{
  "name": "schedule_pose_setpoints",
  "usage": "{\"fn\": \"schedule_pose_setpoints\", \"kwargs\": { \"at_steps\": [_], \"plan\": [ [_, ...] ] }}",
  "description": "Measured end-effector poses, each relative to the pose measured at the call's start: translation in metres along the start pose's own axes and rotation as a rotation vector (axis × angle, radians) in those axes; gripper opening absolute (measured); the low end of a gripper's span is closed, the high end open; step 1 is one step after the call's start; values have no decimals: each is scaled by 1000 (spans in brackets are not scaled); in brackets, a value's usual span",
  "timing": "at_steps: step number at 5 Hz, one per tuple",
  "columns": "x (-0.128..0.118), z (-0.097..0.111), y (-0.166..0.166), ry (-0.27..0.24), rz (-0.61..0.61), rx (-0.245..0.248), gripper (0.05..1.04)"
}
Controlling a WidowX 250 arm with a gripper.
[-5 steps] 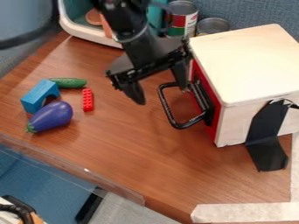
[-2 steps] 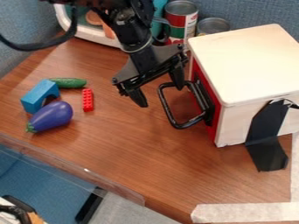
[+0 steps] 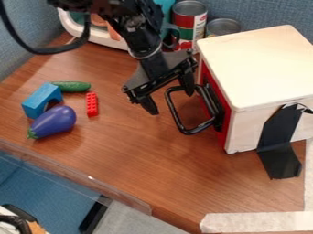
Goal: Open the drawer
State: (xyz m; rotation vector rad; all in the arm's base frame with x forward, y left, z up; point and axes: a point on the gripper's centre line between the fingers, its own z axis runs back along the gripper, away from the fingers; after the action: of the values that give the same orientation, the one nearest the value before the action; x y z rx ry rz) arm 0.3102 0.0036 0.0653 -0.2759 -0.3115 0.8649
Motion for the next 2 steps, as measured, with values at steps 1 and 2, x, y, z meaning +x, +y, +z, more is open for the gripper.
{"fn": "schedule_pose_setpoints", "kwargs": {
  "at_steps": [1,2],
  "plan": [
    [-3,-11,2,15,-4,16,999],
    [-8,-21,2,28,-7,27,999]
  ]
}}
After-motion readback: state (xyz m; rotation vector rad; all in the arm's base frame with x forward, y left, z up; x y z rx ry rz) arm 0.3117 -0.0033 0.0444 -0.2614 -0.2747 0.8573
